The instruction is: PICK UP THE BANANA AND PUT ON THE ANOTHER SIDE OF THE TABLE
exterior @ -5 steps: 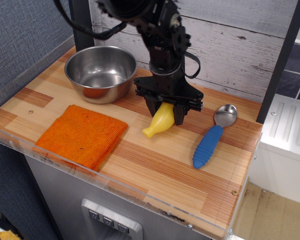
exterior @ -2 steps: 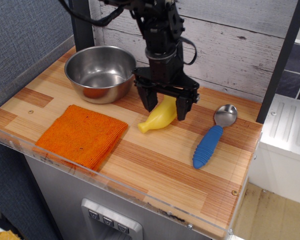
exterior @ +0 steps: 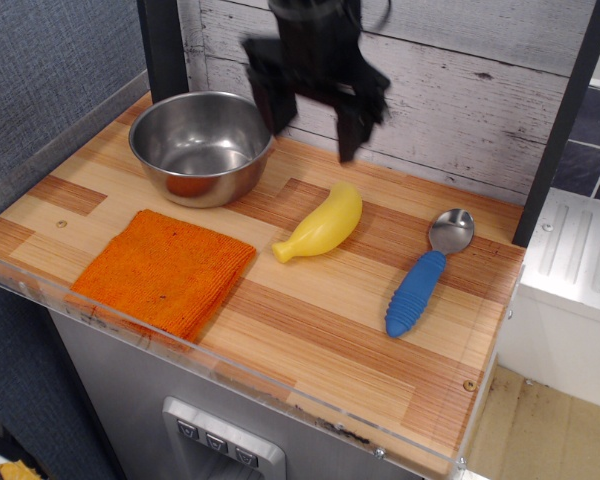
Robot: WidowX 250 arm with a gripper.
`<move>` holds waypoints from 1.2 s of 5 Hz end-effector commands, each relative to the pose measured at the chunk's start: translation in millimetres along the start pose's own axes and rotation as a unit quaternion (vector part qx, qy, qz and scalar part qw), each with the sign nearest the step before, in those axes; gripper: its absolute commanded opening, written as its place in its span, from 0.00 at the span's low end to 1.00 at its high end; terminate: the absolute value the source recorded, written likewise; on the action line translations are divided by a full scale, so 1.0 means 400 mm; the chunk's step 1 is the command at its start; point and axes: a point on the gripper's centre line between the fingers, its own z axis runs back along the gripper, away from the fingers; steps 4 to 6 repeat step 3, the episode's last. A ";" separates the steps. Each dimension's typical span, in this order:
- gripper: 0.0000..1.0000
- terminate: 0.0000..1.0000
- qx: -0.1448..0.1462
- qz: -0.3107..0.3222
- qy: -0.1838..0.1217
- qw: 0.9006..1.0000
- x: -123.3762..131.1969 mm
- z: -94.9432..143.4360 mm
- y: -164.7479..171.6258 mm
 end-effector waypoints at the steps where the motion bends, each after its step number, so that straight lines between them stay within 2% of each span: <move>1: 1.00 0.00 0.006 0.005 0.031 0.999 -0.014 -0.019 0.060; 2: 1.00 0.00 -0.018 0.013 0.043 0.999 -0.019 -0.030 0.080; 3: 1.00 1.00 -0.018 0.013 0.043 0.999 -0.019 -0.030 0.080; 6: 1.00 1.00 -0.018 0.013 0.043 0.999 -0.019 -0.030 0.080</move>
